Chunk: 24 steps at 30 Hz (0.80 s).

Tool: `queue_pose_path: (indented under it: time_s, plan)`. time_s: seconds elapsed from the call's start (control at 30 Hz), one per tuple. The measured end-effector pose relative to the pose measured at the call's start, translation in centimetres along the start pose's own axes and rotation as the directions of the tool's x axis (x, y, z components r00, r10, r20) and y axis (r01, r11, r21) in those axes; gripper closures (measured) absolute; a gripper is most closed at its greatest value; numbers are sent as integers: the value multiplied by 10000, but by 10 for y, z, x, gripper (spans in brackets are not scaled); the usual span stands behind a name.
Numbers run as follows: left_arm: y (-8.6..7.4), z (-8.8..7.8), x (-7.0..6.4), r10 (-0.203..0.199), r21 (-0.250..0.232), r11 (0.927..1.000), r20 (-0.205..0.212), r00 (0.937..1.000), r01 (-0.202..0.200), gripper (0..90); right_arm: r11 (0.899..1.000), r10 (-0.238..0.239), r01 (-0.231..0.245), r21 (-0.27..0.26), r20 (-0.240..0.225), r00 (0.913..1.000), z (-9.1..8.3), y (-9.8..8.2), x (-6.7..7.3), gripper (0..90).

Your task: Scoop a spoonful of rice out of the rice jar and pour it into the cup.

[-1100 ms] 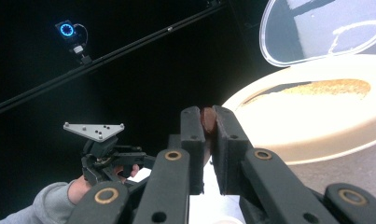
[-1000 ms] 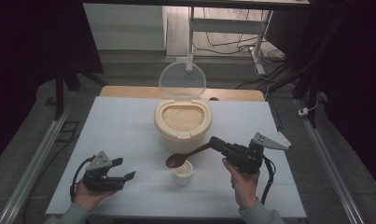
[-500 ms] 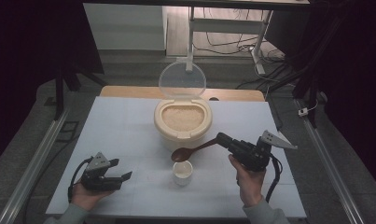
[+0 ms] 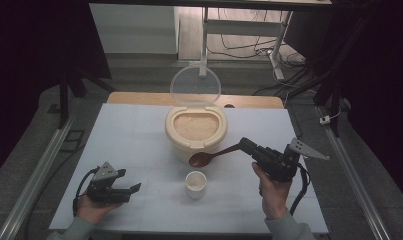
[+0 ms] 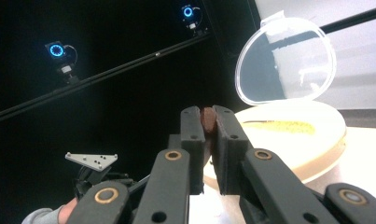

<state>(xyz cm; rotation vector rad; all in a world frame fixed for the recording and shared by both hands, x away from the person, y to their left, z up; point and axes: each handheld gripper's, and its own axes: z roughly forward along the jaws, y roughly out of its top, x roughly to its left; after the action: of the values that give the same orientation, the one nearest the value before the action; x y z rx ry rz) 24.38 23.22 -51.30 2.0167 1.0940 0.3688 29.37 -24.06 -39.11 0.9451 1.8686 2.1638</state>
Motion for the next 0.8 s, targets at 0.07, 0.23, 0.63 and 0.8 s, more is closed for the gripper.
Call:
queue_pose_path:
  time_s: [0.07,0.23,0.63,0.8]
  plan:
    - [1,1,0,19,33,10000,26,10000,-20,212,10000,-31,31,-71,3,10000,-1,2,1,828]
    - [1,0,1,-55,59,10000,49,10000,54,205,9996,-64,66,-292,48,10000,-2,8,0,829]
    - [1,2,0,-30,173,9998,100,9999,29,197,9975,-223,264,-654,639,9977,14,35,-15,828]
    - [1,3,0,-53,214,9998,152,9999,50,195,9981,-306,366,-494,1171,9926,31,44,-29,828]
